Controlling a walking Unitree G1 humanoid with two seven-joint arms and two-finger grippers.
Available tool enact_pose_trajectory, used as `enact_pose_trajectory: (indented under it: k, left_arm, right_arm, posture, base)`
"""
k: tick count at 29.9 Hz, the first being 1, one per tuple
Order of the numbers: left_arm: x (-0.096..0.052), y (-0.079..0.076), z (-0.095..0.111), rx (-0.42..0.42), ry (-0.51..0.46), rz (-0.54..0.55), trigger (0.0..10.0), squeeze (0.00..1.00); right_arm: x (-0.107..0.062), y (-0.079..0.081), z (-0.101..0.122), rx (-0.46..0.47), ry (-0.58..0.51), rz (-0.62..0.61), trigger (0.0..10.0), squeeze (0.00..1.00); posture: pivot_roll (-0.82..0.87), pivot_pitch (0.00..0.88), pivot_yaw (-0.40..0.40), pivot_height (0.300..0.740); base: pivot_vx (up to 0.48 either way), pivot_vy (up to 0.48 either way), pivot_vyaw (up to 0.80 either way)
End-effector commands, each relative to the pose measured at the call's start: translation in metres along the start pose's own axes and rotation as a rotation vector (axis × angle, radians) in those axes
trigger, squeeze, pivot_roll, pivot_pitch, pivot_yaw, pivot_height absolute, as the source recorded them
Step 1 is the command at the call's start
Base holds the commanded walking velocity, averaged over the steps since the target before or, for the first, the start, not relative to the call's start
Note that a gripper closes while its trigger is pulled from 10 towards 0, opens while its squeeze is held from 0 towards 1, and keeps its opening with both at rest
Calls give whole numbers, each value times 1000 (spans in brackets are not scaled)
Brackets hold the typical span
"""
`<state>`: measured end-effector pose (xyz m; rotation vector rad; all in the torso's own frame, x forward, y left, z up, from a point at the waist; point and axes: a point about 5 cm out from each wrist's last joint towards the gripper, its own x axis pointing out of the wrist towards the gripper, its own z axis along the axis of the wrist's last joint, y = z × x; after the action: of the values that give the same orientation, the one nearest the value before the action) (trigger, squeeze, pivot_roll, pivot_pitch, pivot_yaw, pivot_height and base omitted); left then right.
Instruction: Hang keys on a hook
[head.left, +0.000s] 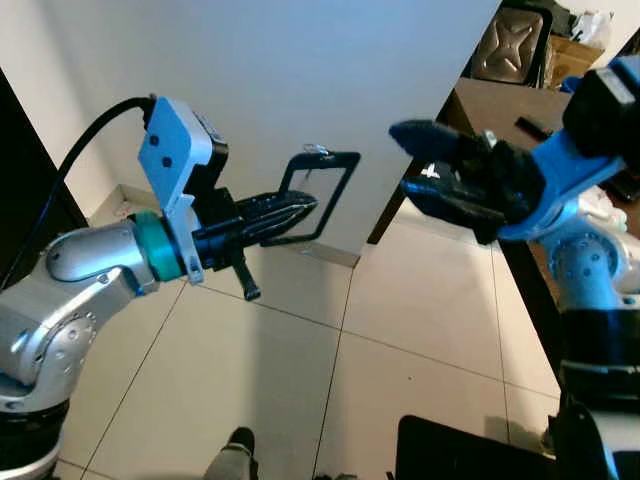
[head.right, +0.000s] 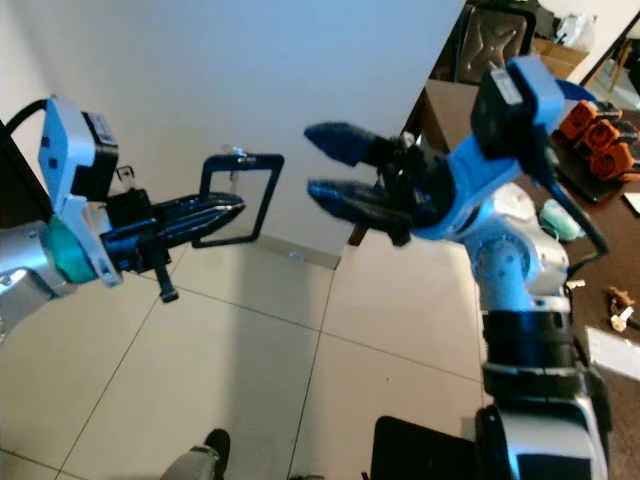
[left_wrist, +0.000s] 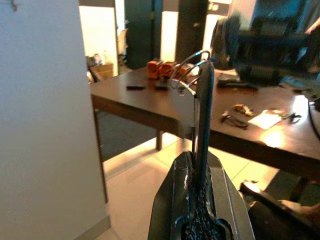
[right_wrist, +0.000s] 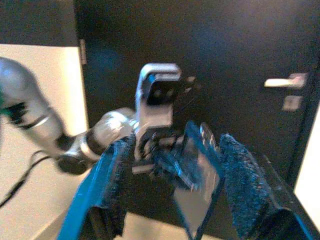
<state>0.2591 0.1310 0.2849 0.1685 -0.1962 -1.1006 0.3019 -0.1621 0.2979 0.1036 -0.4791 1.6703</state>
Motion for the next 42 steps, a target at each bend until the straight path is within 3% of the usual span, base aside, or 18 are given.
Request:
enact_pose_trajectory:
  k: [1, 8, 13, 14, 21, 29, 30, 31, 32, 33, 34, 42]
  left_arm:
    - [0, -3, 7, 11, -12, -48, 10000, 0]
    - [0, -7, 18, 28, -32, -107, 10000, 0]
    - [3, -11, 19, 30, -31, -145, 10000, 0]
    - [5, -14, 19, 31, -30, -165, 10000, 0]
    - [12, -24, 15, 33, -20, -248, 10000, 0]
    - [13, -26, 15, 26, -16, -280, 10000, 0]
    - [13, -27, 15, 25, -16, -286, 10000, 0]
    - [13, -27, 15, 25, -16, -286, 10000, 0]
    - [14, -28, 15, 25, -17, -290, 10000, 0]
    - [14, -28, 15, 25, -17, -290, 10000, 0]
    - [14, -29, 15, 24, -19, -293, 10000, 0]
    - [14, -29, 14, 31, -18, -292, 10000, 0]
  right_arm:
    - [-3, 4, 4, 12, -6, 29, 10000, 1000]
    - [-10, 4, 3, 0, 31, -6, 10000, 1000]
    - [-3, 4, -3, -24, 72, -22, 10000, 1000]
    - [1, 3, -8, -37, 100, -30, 10000, 0]
    - [24, 4, -20, -12, 55, -15, 10000, 0]
    - [29, 4, -23, -4, 42, -2, 10000, 0]
    - [31, 4, -24, -7, 41, -1, 8039, 0]
    - [31, 4, -24, -7, 41, -1, 8039, 0]
    - [32, 4, -24, -8, 40, -2, 4510, 0]
    - [32, 4, -24, -8, 40, -2, 4510, 0]
    - [32, 4, -24, -8, 41, -1, 0, 0]
    - [33, 4, -25, -7, 56, -8, 0, 0]
  posture:
    - [109, 101, -57, 740]
    - [106, 102, -50, 740]
    - [102, 105, -44, 740]
    - [102, 105, -44, 740]
    - [99, 102, -39, 740]
    - [97, 96, -35, 740]
    - [97, 94, -36, 740]
    - [97, 94, -36, 740]
    - [97, 93, -37, 740]
    - [97, 93, -37, 740]
    - [97, 92, -38, 740]
    - [95, 95, -41, 740]
  base:
    - [0, 0, 0]
    - [0, 0, 0]
    - [0, 0, 0]
    - [0, 0, 0]
    - [0, 0, 0]
    - [0, 0, 0]
    - [0, 0, 0]
    - [0, 0, 0]
    - [0, 0, 0]
    - [0, 0, 0]
    - [0, 0, 0]
    - [0, 0, 0]
